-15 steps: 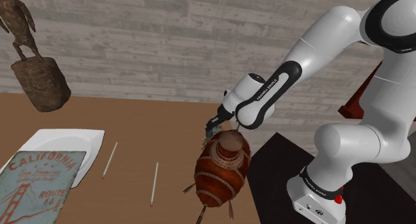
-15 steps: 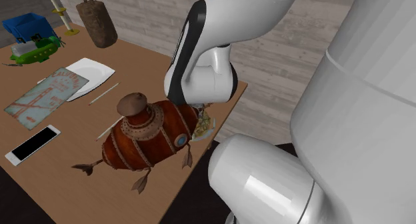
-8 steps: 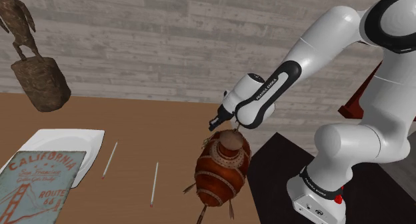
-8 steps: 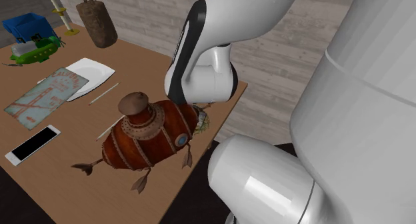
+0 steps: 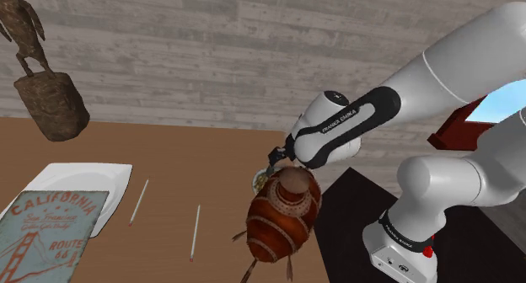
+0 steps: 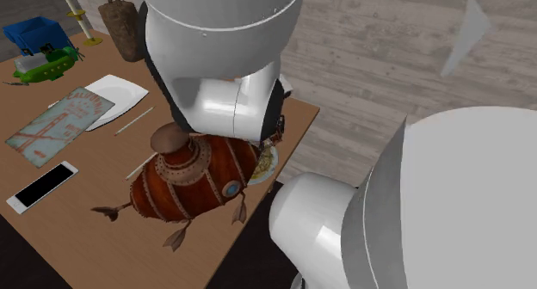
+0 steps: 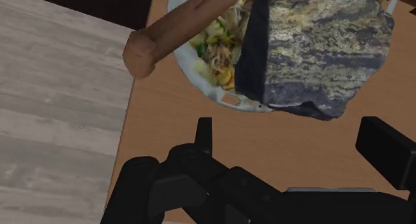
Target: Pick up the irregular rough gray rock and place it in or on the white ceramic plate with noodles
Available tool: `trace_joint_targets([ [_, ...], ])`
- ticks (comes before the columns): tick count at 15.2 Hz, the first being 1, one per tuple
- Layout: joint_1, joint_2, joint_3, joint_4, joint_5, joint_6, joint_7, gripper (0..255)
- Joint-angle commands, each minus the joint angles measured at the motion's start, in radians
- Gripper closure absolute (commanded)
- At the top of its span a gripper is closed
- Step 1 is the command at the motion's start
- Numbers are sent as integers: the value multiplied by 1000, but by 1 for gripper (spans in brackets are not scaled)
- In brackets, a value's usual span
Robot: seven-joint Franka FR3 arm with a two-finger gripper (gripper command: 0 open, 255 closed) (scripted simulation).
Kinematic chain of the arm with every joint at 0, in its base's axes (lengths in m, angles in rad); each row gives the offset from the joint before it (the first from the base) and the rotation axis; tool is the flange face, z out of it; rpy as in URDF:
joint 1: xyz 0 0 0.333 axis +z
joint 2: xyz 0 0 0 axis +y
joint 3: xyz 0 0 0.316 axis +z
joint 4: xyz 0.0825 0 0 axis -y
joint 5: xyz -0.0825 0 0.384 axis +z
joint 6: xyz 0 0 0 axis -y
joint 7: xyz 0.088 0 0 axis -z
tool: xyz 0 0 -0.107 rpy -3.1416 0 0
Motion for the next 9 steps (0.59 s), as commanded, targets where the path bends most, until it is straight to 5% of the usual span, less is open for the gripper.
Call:
trace_joint_targets([
  [1, 86, 218, 4, -27, 92, -187, 208, 0],
  [3, 130, 342, 3, -36, 91, -302, 343, 0],
  [9, -36, 186, 165, -22, 76, -134, 340, 0],
])
